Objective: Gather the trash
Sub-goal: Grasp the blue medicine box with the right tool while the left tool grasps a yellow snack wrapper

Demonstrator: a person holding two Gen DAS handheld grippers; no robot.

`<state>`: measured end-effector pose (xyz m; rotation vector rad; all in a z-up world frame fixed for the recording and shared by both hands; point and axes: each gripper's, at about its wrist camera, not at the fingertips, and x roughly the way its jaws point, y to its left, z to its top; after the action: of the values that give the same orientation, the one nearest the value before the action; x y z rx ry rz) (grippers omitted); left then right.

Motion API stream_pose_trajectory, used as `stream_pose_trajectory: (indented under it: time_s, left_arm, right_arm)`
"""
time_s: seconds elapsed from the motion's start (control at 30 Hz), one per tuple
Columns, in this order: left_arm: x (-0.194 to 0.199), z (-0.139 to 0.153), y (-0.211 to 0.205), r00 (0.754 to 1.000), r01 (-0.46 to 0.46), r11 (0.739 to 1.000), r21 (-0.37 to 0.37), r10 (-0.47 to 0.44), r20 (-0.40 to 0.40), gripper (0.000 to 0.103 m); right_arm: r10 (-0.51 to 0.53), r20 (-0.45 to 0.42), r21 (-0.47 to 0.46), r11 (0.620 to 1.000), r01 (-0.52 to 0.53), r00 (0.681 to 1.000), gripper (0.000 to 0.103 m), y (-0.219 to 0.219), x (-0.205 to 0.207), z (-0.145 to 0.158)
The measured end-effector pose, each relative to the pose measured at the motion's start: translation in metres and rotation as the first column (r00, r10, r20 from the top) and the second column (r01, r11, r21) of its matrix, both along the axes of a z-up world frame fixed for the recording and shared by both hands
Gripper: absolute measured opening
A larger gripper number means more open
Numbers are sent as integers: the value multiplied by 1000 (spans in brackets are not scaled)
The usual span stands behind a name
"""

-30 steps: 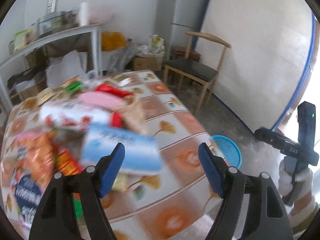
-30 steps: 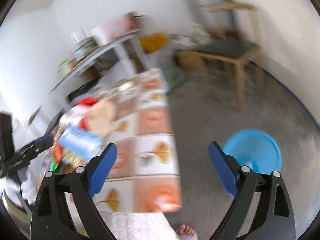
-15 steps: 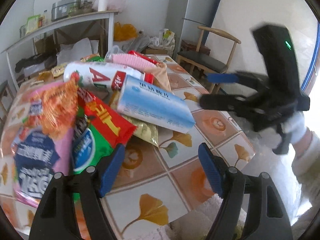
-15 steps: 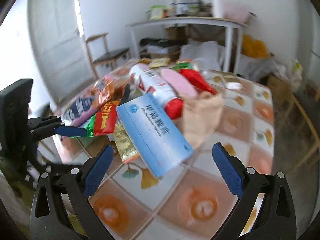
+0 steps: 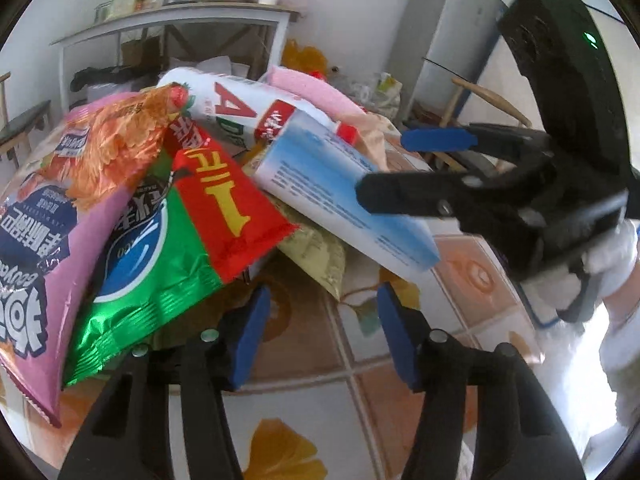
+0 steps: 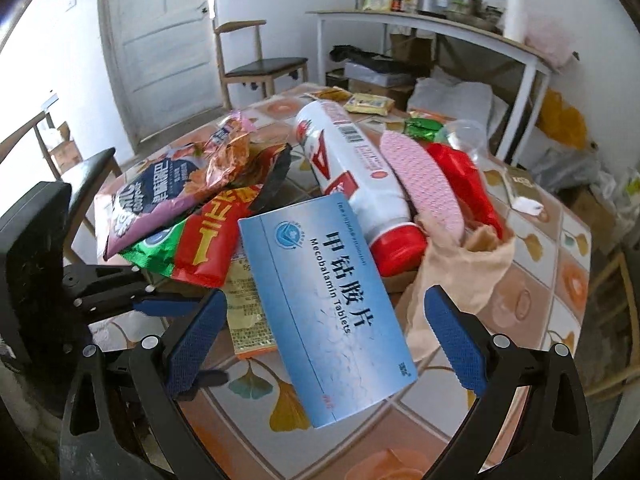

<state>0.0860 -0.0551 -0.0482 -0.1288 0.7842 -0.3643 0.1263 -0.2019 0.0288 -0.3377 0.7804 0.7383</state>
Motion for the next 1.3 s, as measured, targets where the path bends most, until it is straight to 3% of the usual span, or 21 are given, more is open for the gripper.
stream_pose_trajectory:
  time_s: [0.33, 0.57, 0.8, 1.3]
  left_arm:
    - [16, -5, 0, 999, -39, 994, -102, 36, -29, 32]
    - [12, -13, 2, 999, -30, 992, -124, 27, -26, 15]
    - [12, -13, 2, 999, -26, 991, -135, 24, -22, 12]
    - [10, -6, -6, 1000, -11, 990, -137, 12, 8, 8]
  right_arm:
    - [62, -64, -30, 997, -64, 996, 95, 8, 10, -12]
    - [81, -103, -24, 996, -84, 991, 92, 12, 18, -19]
    - [82, -116, -24, 996, -86, 990, 75, 8, 21, -19]
    - [63, -112, 7, 998, -63, 992, 74, -4, 11, -10]
